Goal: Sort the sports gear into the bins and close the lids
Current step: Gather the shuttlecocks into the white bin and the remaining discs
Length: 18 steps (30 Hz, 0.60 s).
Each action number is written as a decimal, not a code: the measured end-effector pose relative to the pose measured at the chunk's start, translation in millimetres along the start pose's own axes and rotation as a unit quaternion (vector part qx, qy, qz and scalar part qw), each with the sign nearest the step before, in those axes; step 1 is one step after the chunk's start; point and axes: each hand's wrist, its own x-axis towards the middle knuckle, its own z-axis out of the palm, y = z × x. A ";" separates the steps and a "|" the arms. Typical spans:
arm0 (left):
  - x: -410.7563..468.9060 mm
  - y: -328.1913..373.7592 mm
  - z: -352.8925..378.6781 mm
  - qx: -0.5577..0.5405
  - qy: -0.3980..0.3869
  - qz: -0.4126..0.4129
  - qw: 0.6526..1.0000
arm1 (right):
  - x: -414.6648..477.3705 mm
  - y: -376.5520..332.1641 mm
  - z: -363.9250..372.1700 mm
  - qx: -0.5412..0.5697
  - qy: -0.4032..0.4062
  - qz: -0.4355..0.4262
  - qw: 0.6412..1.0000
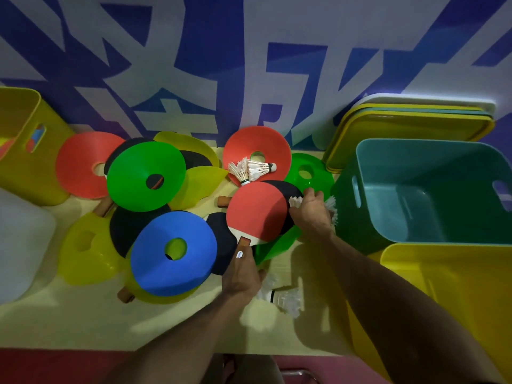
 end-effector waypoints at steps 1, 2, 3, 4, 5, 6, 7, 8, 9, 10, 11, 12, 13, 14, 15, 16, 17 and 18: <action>-1.2 -1.0 2.6 -0.008 0.008 -0.002 1.000 | -0.9 -0.3 -1.2 0.007 0.007 -0.006 1.000; -2.7 -1.8 5.0 -0.015 0.015 -0.002 1.000 | -2.1 -0.7 -3.0 0.011 0.016 -0.011 1.000; -4.1 -1.9 7.4 -0.025 0.023 -0.005 0.999 | -3.4 -1.3 -4.9 0.017 0.029 -0.019 0.999; -5.3 -2.1 10.0 -0.037 0.027 -0.013 0.999 | -4.7 -2.0 -6.9 0.027 0.042 -0.031 0.998; -6.7 -2.0 12.7 -0.052 0.026 -0.025 0.998 | -6.0 -3.4 -8.5 0.038 0.051 -0.045 0.997; -7.3 -2.0 15.4 -0.073 0.024 -0.039 0.996 | -6.8 -6.0 -9.6 0.050 0.058 -0.058 0.995; -9.1 -1.6 18.7 -0.099 0.024 -0.055 0.993 | -9.2 -8.2 -11.1 0.063 0.060 -0.064 0.994; -9.5 0.1 20.6 -0.130 0.030 -0.072 0.988 | -10.3 -11.0 -12.4 0.081 0.060 -0.065 0.993; -8.3 1.5 21.7 -0.163 0.038 -0.090 0.982 | -10.0 -14.1 -12.8 0.102 0.058 -0.062 0.991; -8.8 2.9 22.8 -0.193 0.046 -0.107 0.974 | -11.6 -16.3 -13.1 0.118 0.057 -0.059 0.990; -10.3 4.4 22.6 -0.213 0.053 -0.121 0.968 | -14.4 -18.3 -13.4 0.128 0.057 -0.061 0.988; -10.9 5.0 22.0 -0.228 0.058 -0.130 0.963 | -17.0 -20.0 -13.8 0.136 0.061 -0.065 0.987; -12.1 5.0 21.4 -0.247 0.060 -0.134 0.958 | -20.0 -21.6 -14.7 0.143 0.065 -0.069 0.985; -13.1 5.1 20.0 -0.273 0.059 -0.137 0.950 | -22.7 -22.7 -16.1 0.150 0.069 -0.073 0.984; -13.7 4.5 18.3 -0.292 0.054 -0.142 0.944 | -24.4 -24.0 -17.2 0.155 0.071 -0.079 0.982; -15.1 4.8 13.9 -0.299 0.048 -0.144 0.942 | -26.2 -26.3 -18.3 0.160 0.068 -0.086 0.981; -15.8 5.4 8.4 -0.297 0.039 -0.145 0.943 | -27.8 -29.7 -19.2 0.167 0.065 -0.094 0.979; -15.5 6.3 1.6 -0.295 0.027 -0.143 0.944 | -29.4 -34.2 -20.2 0.177 0.063 -0.105 0.976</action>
